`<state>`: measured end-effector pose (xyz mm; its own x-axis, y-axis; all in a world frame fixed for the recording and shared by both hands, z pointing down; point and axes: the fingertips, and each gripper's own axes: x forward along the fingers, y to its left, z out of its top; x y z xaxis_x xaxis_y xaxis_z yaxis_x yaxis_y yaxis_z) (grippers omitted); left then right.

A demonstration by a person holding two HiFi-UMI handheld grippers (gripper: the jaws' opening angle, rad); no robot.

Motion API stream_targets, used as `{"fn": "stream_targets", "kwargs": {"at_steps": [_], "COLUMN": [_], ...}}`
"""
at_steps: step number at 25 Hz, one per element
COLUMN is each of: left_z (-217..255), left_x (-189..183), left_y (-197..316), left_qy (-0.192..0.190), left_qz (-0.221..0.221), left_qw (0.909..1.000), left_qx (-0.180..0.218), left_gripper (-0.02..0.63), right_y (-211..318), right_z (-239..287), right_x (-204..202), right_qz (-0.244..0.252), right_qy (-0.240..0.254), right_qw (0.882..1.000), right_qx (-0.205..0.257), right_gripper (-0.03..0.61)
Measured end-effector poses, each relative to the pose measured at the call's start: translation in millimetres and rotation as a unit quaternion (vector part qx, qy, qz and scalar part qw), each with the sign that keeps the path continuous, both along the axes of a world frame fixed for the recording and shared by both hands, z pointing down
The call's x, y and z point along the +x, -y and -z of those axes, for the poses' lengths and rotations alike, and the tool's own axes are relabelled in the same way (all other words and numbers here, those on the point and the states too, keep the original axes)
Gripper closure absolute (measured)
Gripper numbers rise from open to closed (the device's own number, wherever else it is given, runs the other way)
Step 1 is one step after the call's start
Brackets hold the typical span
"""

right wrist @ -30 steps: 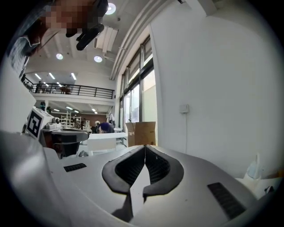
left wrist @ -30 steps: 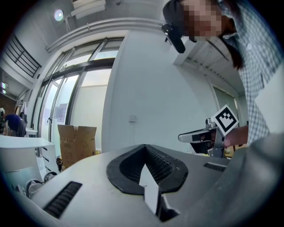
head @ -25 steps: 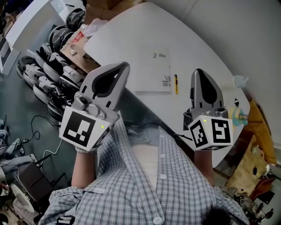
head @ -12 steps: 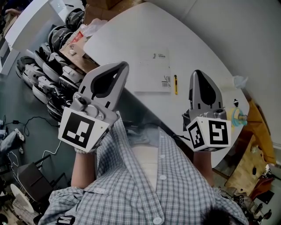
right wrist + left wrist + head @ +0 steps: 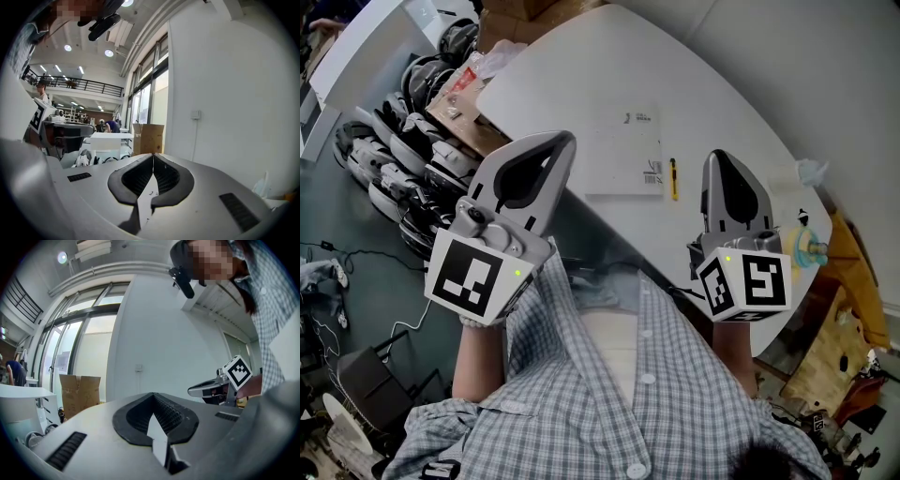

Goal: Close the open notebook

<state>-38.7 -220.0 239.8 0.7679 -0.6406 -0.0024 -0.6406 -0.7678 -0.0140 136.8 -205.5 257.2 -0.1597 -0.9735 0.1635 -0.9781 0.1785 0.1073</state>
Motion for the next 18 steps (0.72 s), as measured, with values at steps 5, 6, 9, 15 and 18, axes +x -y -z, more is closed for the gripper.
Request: {"fn": "stream_targets", "kwargs": {"at_steps": [5,6,9,15,18], "left_z": [-1.9,-1.8,0.6,-2.3,-4.4], "left_x": [3.3,3.4,3.4,7.2,9.3], "left_y": [-1.2,-1.2,-0.9,-2.4,-3.6], "left_qy": [0.003,0.003,-0.001,0.006,0.006], "left_qz": [0.0,0.0,0.0,0.0,0.0], "left_qw": [1.0,1.0,1.0,1.0,1.0], "left_qx": [-0.002,-0.001,0.004,-0.002,-0.002], "left_gripper": [0.607,0.607,0.607,0.607,0.607], "right_y": [-1.0,-1.2,-2.1,-4.3,-5.3], "right_z": [-2.9,-3.4,-3.7,-7.4,-10.0], "right_x": [0.6,0.7,0.9,4.4,5.0], "right_qz": [0.004,0.005,0.006,0.007,0.008], "right_qy": [0.0,0.0,-0.001,-0.006,-0.021], "right_qw": [1.0,1.0,1.0,1.0,1.0], "right_qx": [-0.008,-0.009,-0.009,-0.01,-0.01], "right_gripper": [0.557,0.557,0.557,0.557,0.557]}}
